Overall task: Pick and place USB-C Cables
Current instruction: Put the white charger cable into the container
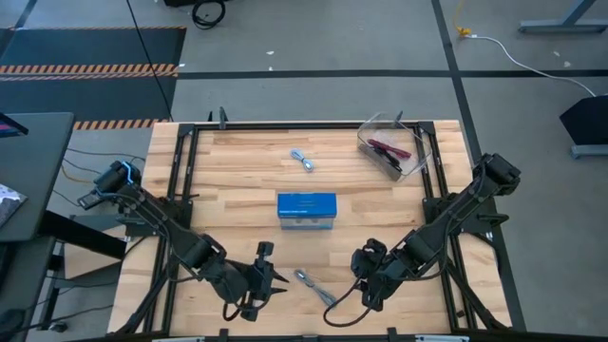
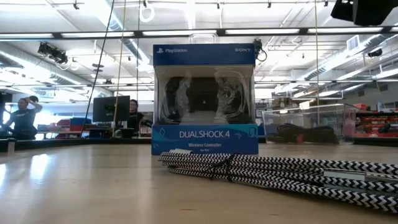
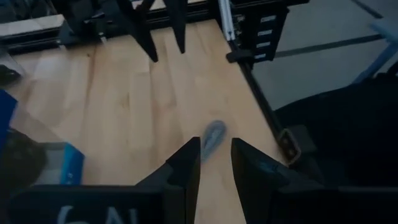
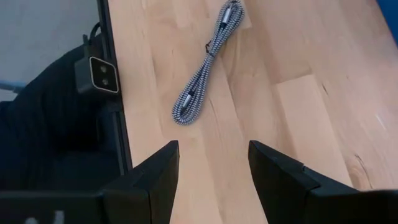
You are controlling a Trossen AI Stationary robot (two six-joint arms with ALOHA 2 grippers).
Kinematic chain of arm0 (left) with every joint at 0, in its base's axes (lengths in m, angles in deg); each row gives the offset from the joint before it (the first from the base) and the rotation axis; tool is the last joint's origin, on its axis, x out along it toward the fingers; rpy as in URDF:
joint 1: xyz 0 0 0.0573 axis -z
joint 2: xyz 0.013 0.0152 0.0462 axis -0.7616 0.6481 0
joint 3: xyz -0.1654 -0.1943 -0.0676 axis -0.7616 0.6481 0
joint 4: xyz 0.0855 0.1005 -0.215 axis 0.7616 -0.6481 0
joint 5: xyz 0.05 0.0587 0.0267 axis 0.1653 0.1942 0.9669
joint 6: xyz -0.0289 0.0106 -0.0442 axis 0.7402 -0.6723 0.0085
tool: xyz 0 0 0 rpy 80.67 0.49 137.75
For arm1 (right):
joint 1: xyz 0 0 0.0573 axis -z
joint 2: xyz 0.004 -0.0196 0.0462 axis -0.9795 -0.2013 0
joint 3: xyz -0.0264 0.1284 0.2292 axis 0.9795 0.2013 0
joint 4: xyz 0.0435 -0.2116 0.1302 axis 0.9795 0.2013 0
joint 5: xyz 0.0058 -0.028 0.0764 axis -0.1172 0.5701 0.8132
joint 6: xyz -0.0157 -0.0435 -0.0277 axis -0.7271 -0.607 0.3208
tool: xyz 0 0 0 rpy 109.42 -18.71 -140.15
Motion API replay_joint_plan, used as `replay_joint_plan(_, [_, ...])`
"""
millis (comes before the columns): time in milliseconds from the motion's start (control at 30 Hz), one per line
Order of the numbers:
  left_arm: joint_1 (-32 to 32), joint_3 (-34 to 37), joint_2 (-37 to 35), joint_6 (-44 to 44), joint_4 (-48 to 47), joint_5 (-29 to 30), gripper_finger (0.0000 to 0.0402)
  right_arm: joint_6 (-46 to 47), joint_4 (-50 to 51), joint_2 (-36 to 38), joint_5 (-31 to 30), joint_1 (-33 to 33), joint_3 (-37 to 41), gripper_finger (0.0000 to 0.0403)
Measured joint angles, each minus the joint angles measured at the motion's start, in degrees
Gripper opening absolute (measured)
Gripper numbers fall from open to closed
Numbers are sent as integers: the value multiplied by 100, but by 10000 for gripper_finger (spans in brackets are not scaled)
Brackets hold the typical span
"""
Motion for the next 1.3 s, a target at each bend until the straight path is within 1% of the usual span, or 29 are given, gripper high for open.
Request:
replay_joint_plan(100, [101, 0, 3, 181, -13, -4, 98, -16, -91, -131, 4, -2, -7, 199])
replay_joint_plan(267, [211, 0, 158, 415, -112, 5, 98, -120, -320, -608, 166, -2, -4, 199])
replay_joint_plan(333, [214, 0, 242, 482, -315, 3, 98, -162, -468, -815, 158, -2, -4, 199])
replay_joint_plan(500, [178, 0, 289, 607, -479, 60, 98, -282, -882, -1193, 42, 101, -4, 199])
replay_joint_plan(700, [122, 0, 286, 613, -681, 93, 98, -505, -2053, -1727, 367, 195, -2, 199])
replay_joint_plan(800, [96, 0, 286, 614, -690, 101, 98, -469, -2321, -1948, 620, 200, -1, 199])
replay_joint_plan(933, [98, 0, 286, 640, -701, 103, 98, -330, -2351, -2096, 613, 261, 0, 199])
replay_joint_plan(1133, [98, 0, 286, 652, -756, 101, 98, -451, -2307, -2097, 216, 351, 0, 199])
replay_joint_plan(1300, [96, 0, 286, 760, -771, 101, 98, -459, -2274, -2257, 225, 361, 2, 199])
